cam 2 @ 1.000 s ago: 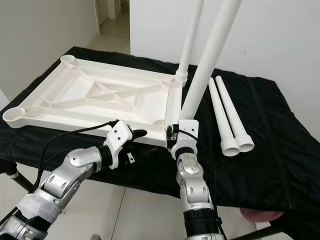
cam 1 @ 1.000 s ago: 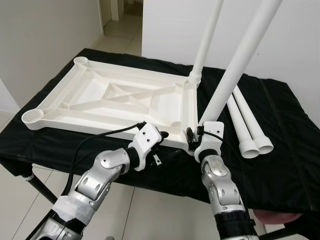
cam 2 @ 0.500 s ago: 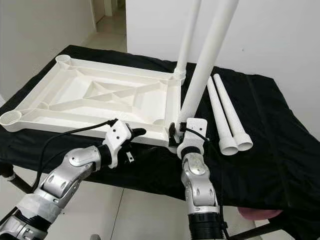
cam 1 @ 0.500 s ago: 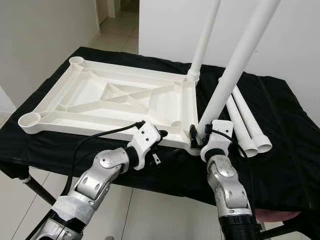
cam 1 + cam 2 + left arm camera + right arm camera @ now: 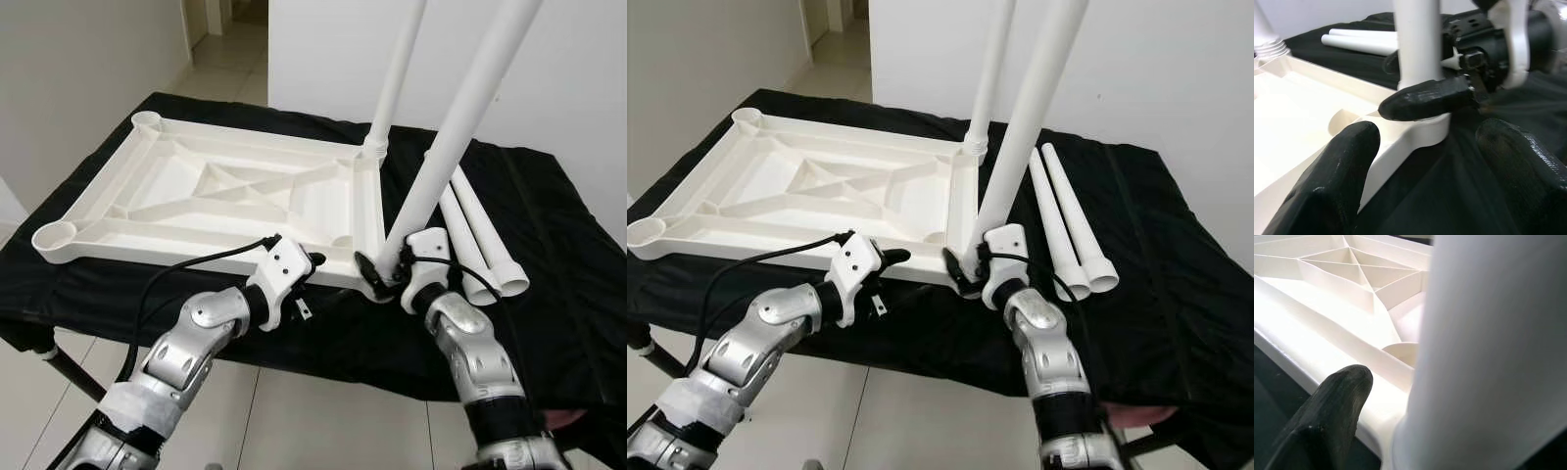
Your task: Building children table
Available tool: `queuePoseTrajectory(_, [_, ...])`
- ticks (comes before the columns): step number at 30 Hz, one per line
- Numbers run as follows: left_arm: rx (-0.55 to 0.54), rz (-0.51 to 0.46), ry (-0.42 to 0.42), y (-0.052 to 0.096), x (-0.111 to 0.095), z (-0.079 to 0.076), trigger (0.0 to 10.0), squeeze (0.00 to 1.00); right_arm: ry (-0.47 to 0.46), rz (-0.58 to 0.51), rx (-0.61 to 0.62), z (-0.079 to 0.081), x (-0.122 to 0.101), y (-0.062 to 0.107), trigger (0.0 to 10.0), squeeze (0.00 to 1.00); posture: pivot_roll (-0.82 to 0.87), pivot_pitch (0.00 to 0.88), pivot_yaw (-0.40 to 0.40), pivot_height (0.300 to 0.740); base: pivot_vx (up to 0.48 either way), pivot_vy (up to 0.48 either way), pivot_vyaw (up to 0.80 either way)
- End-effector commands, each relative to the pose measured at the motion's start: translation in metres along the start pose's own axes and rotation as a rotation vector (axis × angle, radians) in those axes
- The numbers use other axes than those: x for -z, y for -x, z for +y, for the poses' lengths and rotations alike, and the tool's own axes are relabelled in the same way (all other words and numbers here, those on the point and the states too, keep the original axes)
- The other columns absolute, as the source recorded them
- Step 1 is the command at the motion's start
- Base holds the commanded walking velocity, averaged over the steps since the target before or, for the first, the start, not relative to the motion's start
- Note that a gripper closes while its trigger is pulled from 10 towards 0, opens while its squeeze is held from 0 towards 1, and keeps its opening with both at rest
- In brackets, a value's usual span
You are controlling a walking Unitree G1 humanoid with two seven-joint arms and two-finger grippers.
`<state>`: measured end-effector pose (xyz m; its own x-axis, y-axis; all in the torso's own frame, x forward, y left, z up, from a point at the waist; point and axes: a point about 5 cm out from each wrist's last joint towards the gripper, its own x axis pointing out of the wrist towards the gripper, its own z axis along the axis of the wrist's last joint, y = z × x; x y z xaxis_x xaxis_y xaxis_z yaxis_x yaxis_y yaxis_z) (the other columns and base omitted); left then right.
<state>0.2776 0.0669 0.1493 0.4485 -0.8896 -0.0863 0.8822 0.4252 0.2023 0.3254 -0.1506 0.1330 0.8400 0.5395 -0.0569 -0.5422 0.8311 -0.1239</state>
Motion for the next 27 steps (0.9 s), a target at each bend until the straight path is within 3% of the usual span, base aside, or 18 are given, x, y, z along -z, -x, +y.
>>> queuePoseTrajectory(1, [0.070, 0.002, -0.009, -0.001, -0.002, -0.006, 10.0, 0.00, -0.004, 0.013, -0.075, 0.004, 0.006, -0.004, 10.0, 0.00, -0.05, 0.000, -0.051, 0.740, 0.000, 0.000, 0.00])
queuePoseTrajectory(5, [0.071, 0.003, -0.012, -0.002, -0.002, -0.006, 10.0, 0.00, 0.000, 0.043, -0.129, 0.002, 0.012, -0.009, 10.0, 0.00, -0.04, 0.000, -0.054, 0.740, 0.000, 0.000, 0.00])
queuePoseTrajectory(6, [0.071, 0.002, -0.015, -0.002, -0.003, -0.006, 10.0, 0.00, 0.012, 0.053, -0.141, 0.002, 0.015, -0.011, 8.2, 0.00, -0.04, 0.000, -0.055, 0.740, 0.000, 0.000, 0.00])
queuePoseTrajectory(7, [0.070, 0.000, -0.011, -0.001, -0.003, -0.006, 10.0, 0.00, 0.009, 0.070, -0.149, 0.001, 0.019, -0.012, 3.2, 0.00, -0.03, 0.000, -0.060, 0.740, 0.000, 0.000, 0.00])
queuePoseTrajectory(8, [0.070, 0.000, -0.011, -0.001, -0.003, -0.006, 10.0, 0.00, 0.009, 0.070, -0.149, 0.001, 0.019, -0.012, 3.2, 0.00, -0.03, 0.000, -0.060, 0.740, 0.000, 0.000, 0.00])
queuePoseTrajectory(9, [0.069, -0.001, -0.010, -0.001, -0.003, -0.007, 10.0, 0.00, -0.004, 0.083, -0.166, 0.002, 0.024, -0.013, 0.0, 0.00, -0.02, 0.000, -0.065, 0.740, 0.000, 0.000, 0.00])
queuePoseTrajectory(18, [0.072, 0.002, -0.011, 0.000, -0.002, -0.011, 10.0, 0.00, -0.030, 0.085, -0.169, 0.007, 0.034, -0.011, 0.0, 0.00, -0.01, 0.000, -0.074, 0.740, 0.000, 0.000, 0.00])
queuePoseTrajectory(19, [0.073, 0.001, -0.011, 0.000, -0.002, -0.012, 10.0, 0.00, -0.037, 0.082, -0.152, 0.008, 0.035, -0.010, 10.0, 0.00, -0.01, 0.000, -0.076, 0.740, 0.000, 0.000, 0.00])
queuePoseTrajectory(27, [0.074, 0.002, -0.004, 0.001, -0.001, -0.012, 10.0, 0.00, -0.078, 0.072, -0.021, 0.010, 0.035, -0.008, 10.0, 0.00, -0.03, 0.000, -0.071, 0.740, 0.000, 0.000, 0.00])
